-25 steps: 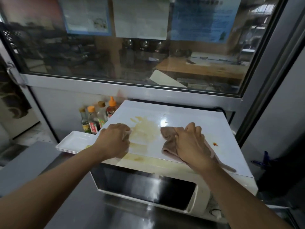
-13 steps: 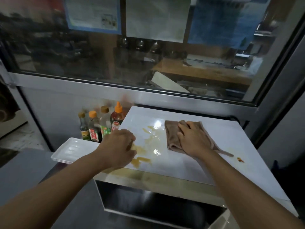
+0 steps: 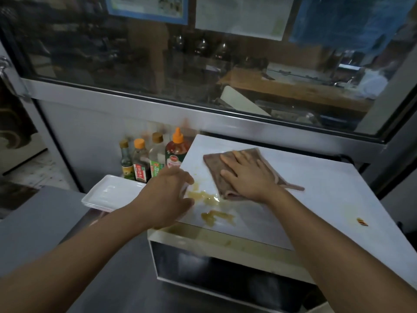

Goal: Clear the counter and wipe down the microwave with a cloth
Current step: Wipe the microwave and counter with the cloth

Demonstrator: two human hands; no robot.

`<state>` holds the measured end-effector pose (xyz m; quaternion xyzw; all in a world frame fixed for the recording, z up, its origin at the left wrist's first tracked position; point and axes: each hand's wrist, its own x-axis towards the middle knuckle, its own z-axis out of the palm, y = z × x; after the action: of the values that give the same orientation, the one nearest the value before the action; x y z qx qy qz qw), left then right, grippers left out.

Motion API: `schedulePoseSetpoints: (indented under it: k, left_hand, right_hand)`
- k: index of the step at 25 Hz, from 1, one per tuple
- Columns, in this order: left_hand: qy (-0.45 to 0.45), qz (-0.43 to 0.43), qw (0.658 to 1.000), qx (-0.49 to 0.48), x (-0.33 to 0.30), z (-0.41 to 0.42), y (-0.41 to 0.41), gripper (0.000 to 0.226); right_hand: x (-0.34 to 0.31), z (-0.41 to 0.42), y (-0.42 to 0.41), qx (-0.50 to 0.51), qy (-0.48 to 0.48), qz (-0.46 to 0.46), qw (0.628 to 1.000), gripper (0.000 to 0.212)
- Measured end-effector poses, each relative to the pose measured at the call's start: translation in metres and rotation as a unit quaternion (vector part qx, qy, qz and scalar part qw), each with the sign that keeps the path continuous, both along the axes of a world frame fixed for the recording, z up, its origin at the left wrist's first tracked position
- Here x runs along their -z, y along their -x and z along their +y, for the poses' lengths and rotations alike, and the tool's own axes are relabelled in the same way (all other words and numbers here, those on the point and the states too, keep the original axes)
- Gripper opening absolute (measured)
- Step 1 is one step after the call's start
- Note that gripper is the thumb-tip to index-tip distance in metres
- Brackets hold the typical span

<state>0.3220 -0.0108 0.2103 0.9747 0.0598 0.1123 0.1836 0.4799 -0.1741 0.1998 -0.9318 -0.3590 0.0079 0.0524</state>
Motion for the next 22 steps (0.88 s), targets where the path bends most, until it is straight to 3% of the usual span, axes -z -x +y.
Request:
schedulePoseSetpoints:
  k: [2, 4, 8, 12, 18, 22]
  left_hand:
    - [0.002, 0.0, 1.0, -0.011, 0.0, 0.001, 0.009, 0.044]
    - [0.012, -0.007, 1.0, -0.02, 0.001, 0.001, 0.019, 0.045]
    - [0.032, -0.015, 0.999, -0.037, 0.003, 0.004, 0.036, 0.052]
    - [0.107, -0.025, 0.993, -0.032, 0.004, 0.008, 0.047, 0.045]
    - [0.171, -0.057, 0.984, -0.009, 0.01, 0.016, 0.056, 0.046]
    - [0.177, -0.083, 0.98, -0.027, 0.016, 0.023, 0.064, 0.039]
  right_hand:
    - [0.016, -0.002, 0.036, -0.116, -0.023, -0.011, 0.993, 0.059]
    - [0.012, -0.015, 0.038, -0.156, -0.027, -0.004, 0.987, 0.059]
    - [-0.008, 0.008, 0.023, 0.003, 0.019, 0.015, 1.0, 0.054]
    - [0.016, 0.009, 0.074, -0.135, -0.011, -0.002, 0.991, 0.063]
    - [-0.003, 0.062, 0.022, -0.029, 0.012, -0.001, 0.999, 0.053]
    - [0.001, 0.068, 0.054, -0.093, 0.008, 0.017, 0.996, 0.047]
